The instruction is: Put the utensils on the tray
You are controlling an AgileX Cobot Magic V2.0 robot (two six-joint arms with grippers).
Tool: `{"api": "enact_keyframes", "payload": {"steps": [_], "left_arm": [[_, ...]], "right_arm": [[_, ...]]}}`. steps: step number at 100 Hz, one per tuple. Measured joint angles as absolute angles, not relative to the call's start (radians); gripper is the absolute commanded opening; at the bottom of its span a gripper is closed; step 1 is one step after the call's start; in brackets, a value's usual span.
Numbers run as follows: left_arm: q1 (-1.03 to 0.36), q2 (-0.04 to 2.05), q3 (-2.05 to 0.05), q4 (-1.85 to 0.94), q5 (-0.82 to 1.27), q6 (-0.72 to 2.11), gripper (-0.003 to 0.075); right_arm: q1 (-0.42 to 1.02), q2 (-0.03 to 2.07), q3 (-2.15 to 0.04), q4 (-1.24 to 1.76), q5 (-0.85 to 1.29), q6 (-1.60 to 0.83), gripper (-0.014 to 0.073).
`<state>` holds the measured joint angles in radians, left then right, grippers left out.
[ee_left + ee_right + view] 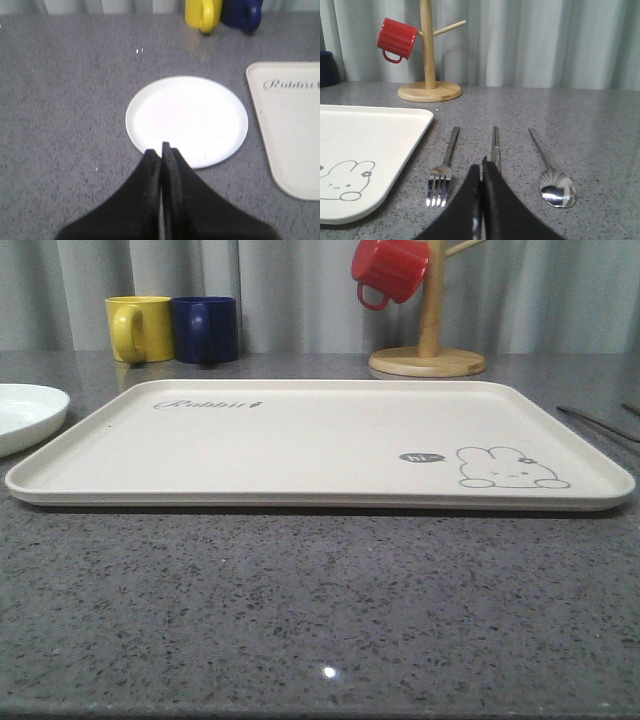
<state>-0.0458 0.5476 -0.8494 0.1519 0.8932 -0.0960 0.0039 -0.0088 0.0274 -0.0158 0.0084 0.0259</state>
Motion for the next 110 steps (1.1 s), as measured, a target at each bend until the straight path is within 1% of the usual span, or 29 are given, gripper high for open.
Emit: {"api": "enact_keyframes", "payload": {"steps": [13, 30, 37, 44, 47, 49, 54, 56, 59, 61, 66, 70, 91, 110], "left_arm": [[-0.046, 0.621, -0.856, 0.15, 0.955, -0.096, -0.0018], [-0.046, 0.656, -0.856, 0.15, 0.966, -0.096, -0.0017], [-0.046, 0.657, -0.856, 0.15, 0.966, -0.096, 0.0002], [-0.046, 0.657, -0.856, 0.15, 0.966, -0.096, 0.0083], [-0.046, 0.657, -0.856, 0.15, 0.966, -0.096, 0.0144], [-0.046, 0.657, -0.856, 0.15, 0.966, -0.096, 0.0172], [-0.046, 0.657, -0.856, 0.15, 0.966, -0.096, 0.0291], [-0.046, 0.657, -0.856, 0.15, 0.966, -0.096, 0.032], [-0.046, 0.657, -0.856, 0.15, 0.966, -0.096, 0.0384], [-0.046, 0.657, -0.856, 0.15, 0.966, -0.096, 0.0414], [-0.046, 0.657, -0.856, 0.15, 0.966, -0.096, 0.0457], [-0.046, 0.657, -0.856, 0.148, 0.967, -0.096, 0.0466], [-0.046, 0.682, -0.858, 0.146, 0.953, -0.096, 0.0465], [-0.046, 0.846, -0.919, 0.146, 0.924, -0.096, 0.0465]], "right_arm": [[0.004, -0.009, 0.027, -0.016, 0.008, 0.026, -0.0068], [0.004, -0.009, 0.027, -0.016, 0.008, 0.026, -0.0068], [0.004, -0.009, 0.027, -0.016, 0.008, 0.026, -0.0068], [0.004, -0.009, 0.027, -0.016, 0.008, 0.026, -0.0068], [0.004, -0.009, 0.027, -0.016, 0.008, 0.026, -0.0068], [0.004, -0.009, 0.027, -0.016, 0.008, 0.026, -0.0068], [0.004, -0.009, 0.027, -0.016, 0.008, 0.026, -0.0068], [0.004, -0.009, 0.027, -0.016, 0.008, 0.026, -0.0068], [0.004, -0.009, 0.027, -0.016, 0.008, 0.026, -0.0068], [0.004, -0.009, 0.027, -0.016, 0.008, 0.026, -0.0068], [0.004, -0.009, 0.027, -0.016, 0.008, 0.026, -0.0068], [0.004, -0.009, 0.027, -0.016, 0.008, 0.026, -0.0068], [0.004, -0.009, 0.027, -0.016, 0.008, 0.026, -0.0068], [0.004, -0.009, 0.027, -0.016, 0.008, 0.026, -0.0068]]}}
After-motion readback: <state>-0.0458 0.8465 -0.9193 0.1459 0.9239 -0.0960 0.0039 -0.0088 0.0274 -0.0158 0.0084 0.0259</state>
